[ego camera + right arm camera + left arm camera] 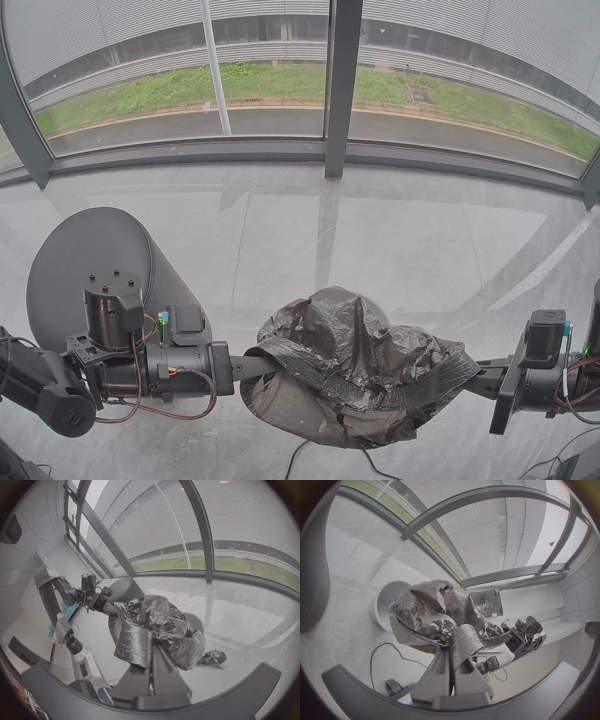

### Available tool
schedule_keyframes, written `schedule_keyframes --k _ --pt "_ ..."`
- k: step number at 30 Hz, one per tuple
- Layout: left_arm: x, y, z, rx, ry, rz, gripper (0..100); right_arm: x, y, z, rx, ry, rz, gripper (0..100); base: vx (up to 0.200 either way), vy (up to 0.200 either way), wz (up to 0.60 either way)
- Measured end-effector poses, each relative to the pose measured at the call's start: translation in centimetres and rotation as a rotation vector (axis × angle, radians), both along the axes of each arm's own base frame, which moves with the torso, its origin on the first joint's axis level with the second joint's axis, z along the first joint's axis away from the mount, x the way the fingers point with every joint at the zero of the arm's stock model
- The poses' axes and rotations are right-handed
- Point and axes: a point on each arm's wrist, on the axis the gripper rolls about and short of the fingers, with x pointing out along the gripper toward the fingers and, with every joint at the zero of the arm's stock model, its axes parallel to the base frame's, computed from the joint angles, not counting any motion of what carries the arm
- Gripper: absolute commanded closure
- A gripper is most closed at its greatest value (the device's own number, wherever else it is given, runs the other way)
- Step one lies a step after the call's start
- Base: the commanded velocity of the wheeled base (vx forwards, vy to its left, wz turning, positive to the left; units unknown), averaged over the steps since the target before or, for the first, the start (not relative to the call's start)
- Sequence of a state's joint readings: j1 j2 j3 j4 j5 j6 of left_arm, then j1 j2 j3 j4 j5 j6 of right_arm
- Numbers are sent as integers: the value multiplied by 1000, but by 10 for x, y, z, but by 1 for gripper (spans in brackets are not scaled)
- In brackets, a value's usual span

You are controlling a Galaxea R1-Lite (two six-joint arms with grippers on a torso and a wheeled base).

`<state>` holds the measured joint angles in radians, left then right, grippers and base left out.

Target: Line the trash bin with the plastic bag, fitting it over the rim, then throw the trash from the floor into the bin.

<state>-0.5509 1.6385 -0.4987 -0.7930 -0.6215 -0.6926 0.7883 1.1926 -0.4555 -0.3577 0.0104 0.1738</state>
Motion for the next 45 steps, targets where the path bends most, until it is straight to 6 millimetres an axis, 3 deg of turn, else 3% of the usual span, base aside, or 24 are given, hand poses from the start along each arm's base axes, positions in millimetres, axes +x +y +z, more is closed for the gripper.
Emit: schedule_keyframes --k 6,16,20,28,35,41,45 --pt "18 -8 -9 -49 -81 10 100 8 -2 -8 -13 46 6 100 0 0 0" --pt "53 -15 -27 -169 -287 103 100 47 4 -1 1 63 -48 100 0 0 0" --pt "55 -12 -49 -158 -228 141 100 59 9 2 7 65 -53 100 0 0 0" --pt "50 -6 -87 -90 -69 171 100 81 22 -12 -17 126 -29 100 0 0 0" --pt "56 0 -100 -68 -32 203 100 115 36 -26 -2 120 -42 100 0 0 0" --pt "58 3 -107 -55 -6 216 100 148 46 -49 -16 155 -68 100 0 0 0" --pt "68 -1 -112 -61 -15 219 100 179 49 -65 -16 157 -113 100 0 0 0"
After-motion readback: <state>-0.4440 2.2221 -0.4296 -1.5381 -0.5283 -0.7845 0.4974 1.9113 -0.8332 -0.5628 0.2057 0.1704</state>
